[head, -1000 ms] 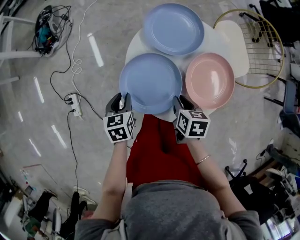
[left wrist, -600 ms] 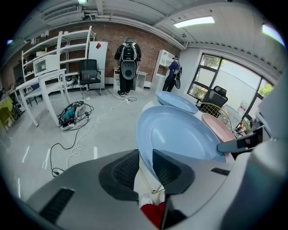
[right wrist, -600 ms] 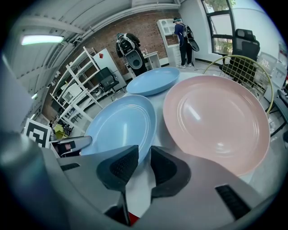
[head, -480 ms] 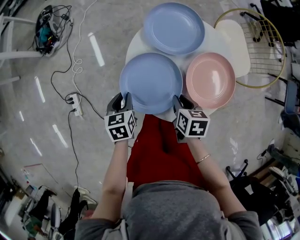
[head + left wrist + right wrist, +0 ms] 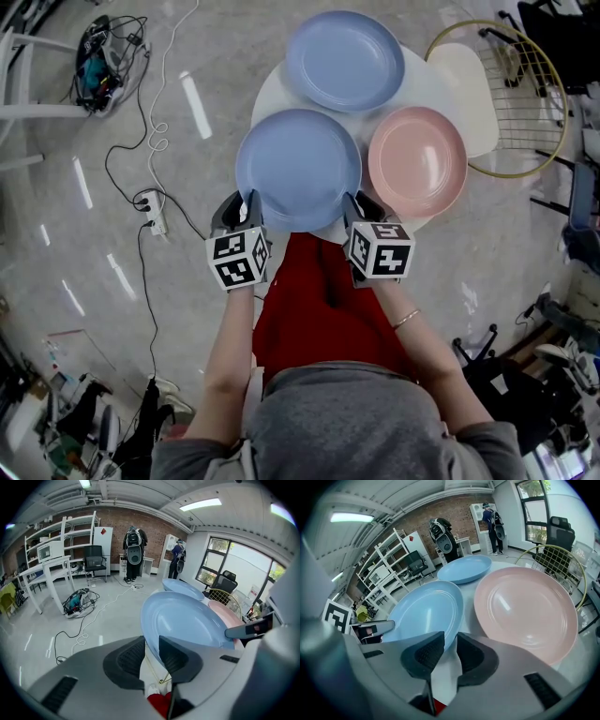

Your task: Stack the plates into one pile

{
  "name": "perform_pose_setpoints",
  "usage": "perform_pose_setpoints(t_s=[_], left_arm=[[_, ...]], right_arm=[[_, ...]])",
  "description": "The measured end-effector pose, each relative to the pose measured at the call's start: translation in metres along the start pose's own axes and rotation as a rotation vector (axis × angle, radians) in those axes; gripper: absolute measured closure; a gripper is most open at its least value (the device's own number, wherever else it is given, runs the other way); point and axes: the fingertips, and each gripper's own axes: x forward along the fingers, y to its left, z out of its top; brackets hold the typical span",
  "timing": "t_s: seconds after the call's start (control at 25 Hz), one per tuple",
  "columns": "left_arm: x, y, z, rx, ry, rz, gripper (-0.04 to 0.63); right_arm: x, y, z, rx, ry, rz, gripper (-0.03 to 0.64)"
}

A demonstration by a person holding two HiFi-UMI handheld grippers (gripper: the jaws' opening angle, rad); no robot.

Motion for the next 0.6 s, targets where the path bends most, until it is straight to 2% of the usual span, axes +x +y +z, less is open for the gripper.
perform_pose_setpoints(t_s=[0.36,0.6], left_arm=[[-0.021,0.005,0.021,-0.018,-0.07,0.032,0.499],[-0.028,-0.006,0.052,0.009,-0.127,0.023,0.499]], right_arm=[[-0.017,0.017,0.021,-0.05,-0.07,0.029,0.518],[-0.033,0.013,0.048,-0.051,-0.138,0.025,0.518]])
